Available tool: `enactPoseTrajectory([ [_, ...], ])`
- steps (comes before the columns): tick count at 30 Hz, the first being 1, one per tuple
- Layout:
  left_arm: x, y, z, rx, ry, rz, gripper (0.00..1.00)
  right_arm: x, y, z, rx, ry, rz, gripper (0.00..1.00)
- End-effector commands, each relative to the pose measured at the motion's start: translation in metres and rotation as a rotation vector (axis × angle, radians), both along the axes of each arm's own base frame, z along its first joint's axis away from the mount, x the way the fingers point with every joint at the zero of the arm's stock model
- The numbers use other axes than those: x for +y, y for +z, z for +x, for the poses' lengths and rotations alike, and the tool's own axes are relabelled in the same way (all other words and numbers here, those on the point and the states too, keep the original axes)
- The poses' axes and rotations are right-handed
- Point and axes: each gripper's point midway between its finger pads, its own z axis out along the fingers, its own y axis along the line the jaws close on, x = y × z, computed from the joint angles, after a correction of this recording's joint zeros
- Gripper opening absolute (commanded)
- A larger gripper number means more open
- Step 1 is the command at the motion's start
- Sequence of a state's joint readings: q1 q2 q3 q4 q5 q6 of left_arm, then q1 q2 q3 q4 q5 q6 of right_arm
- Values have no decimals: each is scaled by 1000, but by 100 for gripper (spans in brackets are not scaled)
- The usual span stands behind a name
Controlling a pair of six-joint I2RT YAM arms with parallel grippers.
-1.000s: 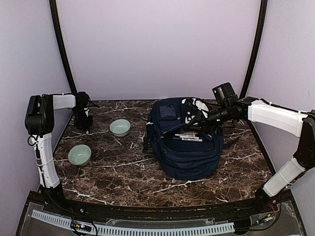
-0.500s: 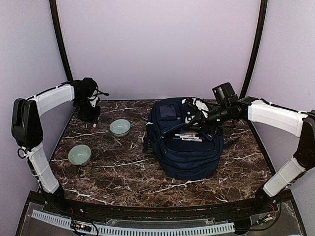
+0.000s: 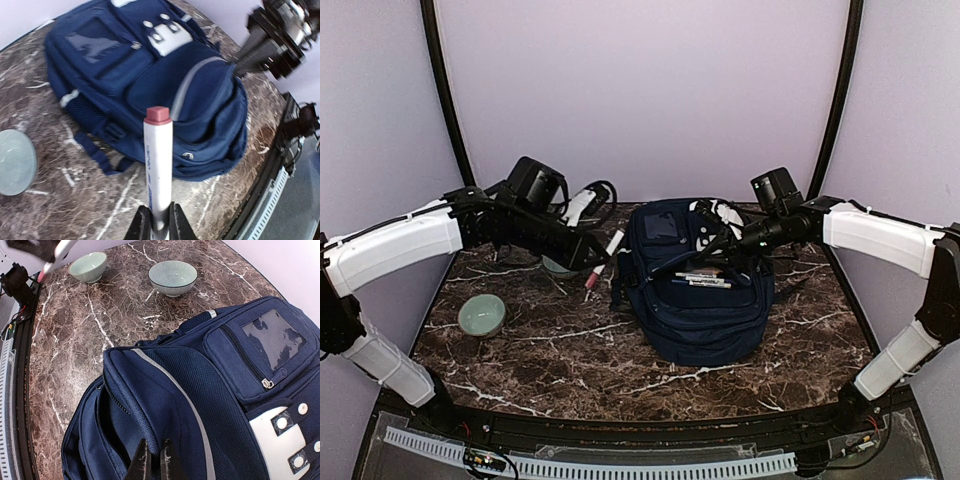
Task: Pack the student bag
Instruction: Place the pen in the upper front pocket of the bag.
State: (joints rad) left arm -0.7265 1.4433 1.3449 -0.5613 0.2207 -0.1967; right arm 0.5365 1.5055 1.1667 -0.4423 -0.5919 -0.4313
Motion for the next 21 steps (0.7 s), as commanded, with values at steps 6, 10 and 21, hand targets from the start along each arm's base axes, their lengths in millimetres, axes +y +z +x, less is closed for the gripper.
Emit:
enactPoseTrajectory([
  [6, -102, -9, -60, -153, -331, 5, 3, 7, 31, 6, -63, 2, 66, 0],
  [10, -135, -30, -63, -244, -427, 176, 3, 4, 38, 6, -91, -9, 68, 0],
  [21, -181, -88, 1, -588, -429, 710, 2, 4, 46, 1, -88, 1, 92, 0],
])
